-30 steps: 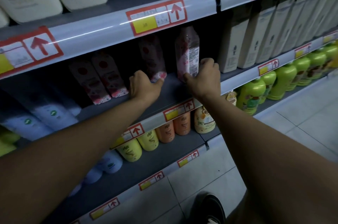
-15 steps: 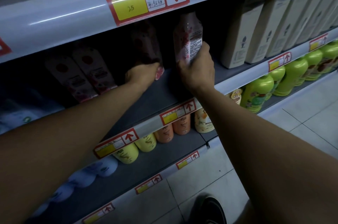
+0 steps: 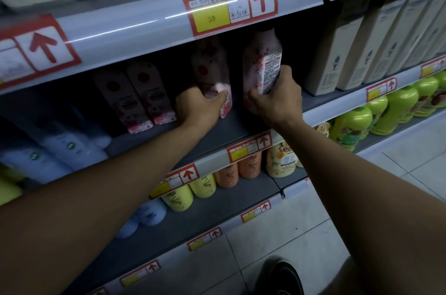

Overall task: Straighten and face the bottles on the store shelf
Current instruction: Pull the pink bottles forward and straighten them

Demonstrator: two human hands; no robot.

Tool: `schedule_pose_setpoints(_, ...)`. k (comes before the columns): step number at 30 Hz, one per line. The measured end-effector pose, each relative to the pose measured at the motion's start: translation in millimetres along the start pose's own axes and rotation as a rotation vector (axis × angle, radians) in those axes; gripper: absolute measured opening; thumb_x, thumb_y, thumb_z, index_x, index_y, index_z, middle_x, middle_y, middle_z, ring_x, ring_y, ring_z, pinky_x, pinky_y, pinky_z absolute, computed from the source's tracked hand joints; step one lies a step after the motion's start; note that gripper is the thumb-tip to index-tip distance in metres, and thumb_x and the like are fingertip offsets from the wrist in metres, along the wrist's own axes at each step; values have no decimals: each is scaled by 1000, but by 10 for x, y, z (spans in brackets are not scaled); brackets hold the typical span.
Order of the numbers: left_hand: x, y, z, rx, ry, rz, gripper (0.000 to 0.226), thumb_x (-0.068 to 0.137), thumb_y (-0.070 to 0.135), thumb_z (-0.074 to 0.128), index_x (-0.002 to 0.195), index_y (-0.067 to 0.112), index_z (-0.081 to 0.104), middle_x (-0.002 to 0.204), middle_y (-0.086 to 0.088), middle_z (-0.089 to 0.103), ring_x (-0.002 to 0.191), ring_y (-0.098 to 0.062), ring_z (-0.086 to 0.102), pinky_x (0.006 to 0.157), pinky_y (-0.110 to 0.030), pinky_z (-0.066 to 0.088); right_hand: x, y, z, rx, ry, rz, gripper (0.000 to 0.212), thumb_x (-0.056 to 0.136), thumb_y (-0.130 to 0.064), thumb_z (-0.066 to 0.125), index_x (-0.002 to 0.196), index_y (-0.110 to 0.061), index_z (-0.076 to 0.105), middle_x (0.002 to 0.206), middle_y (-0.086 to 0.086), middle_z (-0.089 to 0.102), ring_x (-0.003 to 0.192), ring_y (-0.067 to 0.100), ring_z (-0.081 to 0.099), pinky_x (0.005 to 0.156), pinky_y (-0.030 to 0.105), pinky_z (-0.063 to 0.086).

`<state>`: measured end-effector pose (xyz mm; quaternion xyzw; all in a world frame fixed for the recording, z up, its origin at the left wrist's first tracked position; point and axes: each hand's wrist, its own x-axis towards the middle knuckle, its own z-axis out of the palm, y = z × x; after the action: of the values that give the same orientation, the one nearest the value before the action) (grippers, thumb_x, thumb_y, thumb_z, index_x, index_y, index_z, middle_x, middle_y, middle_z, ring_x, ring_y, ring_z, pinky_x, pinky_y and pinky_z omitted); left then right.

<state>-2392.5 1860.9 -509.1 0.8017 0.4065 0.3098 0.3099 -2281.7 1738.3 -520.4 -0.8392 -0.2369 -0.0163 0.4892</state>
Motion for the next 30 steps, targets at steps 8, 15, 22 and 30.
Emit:
schedule_pose_setpoints(8, -241, -177, -264, -21, 34, 21, 48, 71, 40, 87, 93, 14, 54, 100, -7, 68, 86, -22, 65, 62, -27, 48, -250, -190, -20, -30, -87, -43, 63, 66, -54, 73, 112, -21, 44, 115, 6, 67, 103, 30, 66, 84, 48, 57)
schedule_pose_setpoints(15, -424, -397, -599, -62, 5, 54, 54, 67, 37, 87, 106, 20, 55, 109, 0, 69, 96, -19, 68, 78, -41, 60, -460, -381, 100, -67, -179, -110, 62, 72, -47, 78, 115, -18, 43, 115, 7, 65, 102, 29, 66, 83, 48, 58)
schedule_pose_setpoints(22, -510, -703, -936, -56, 45, 68, 61, 56, 51, 78, 107, 30, 52, 110, 4, 64, 96, -18, 68, 78, -43, 61, -693, -603, 316, -60, -242, -147, 58, 73, -44, 75, 114, -20, 43, 113, 7, 65, 100, 29, 66, 84, 47, 58)
schedule_pose_setpoints(30, -543, -959, -1165, -45, 80, 92, 63, 61, 50, 70, 116, 26, 49, 115, 2, 54, 104, -17, 65, 84, -42, 60, -906, -834, 623, -40, -300, -225, 52, 75, -47, 69, 111, -20, 41, 111, 6, 64, 101, 29, 64, 85, 44, 55)
